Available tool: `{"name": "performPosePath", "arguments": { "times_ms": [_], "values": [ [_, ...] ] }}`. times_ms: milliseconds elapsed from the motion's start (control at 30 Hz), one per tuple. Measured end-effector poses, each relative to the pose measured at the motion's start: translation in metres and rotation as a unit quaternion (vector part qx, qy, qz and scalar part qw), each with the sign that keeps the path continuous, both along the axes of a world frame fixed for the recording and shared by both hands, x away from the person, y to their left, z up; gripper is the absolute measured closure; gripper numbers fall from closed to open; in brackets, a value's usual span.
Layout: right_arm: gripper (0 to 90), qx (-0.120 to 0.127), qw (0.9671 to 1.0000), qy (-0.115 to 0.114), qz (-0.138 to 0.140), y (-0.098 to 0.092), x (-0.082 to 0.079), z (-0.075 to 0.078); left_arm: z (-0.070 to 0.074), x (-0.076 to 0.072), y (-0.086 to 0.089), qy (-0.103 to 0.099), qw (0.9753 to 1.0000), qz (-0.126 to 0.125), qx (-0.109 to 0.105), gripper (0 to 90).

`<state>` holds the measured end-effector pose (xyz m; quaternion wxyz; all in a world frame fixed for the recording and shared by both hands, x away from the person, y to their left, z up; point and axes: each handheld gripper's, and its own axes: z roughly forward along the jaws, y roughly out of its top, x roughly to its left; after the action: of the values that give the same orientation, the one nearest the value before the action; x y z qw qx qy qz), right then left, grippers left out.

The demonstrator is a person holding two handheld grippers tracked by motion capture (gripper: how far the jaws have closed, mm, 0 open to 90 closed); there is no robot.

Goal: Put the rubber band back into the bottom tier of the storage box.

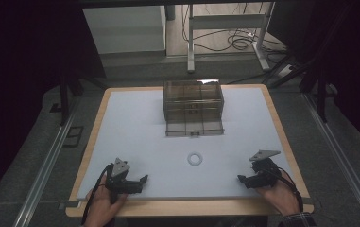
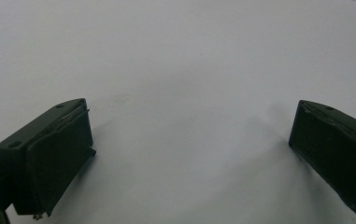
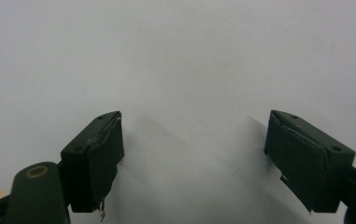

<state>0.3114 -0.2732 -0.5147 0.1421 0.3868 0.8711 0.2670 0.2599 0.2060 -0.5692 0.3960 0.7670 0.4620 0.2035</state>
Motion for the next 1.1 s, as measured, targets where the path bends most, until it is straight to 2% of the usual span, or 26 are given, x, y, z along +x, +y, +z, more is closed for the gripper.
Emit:
{"name": "performPosePath", "arguments": {
  "times_ms": [333, 600, 867, 1100],
  "values": [
    [22.8, -0.014, 0.9997, 0.018, 0.006, 0.002, 0.004, 0.005, 0.000, 0.000, 0.000, 0.000, 1.0000, 0.000, 0.000, 0.0],
    [29.2, -0.005, 0.9996, 0.027, 0.002, -0.001, 0.006, 0.012, 0.000, 0.000, 0.000, 0.000, 1.0000, 0.000, 0.000, 0.0],
    [35.4, -0.005, 0.9991, 0.041, 0.002, 0.006, 0.010, 0.017, 0.000, 0.000, 0.000, 0.000, 1.0000, 0.000, 0.000, 0.0],
    [35.4, 0.005, 0.9987, 0.051, -0.001, 0.011, 0.016, 0.021, 0.000, 0.000, 0.000, 0.000, 1.0000, 0.000, 0.000, 0.0]
  ]
}}
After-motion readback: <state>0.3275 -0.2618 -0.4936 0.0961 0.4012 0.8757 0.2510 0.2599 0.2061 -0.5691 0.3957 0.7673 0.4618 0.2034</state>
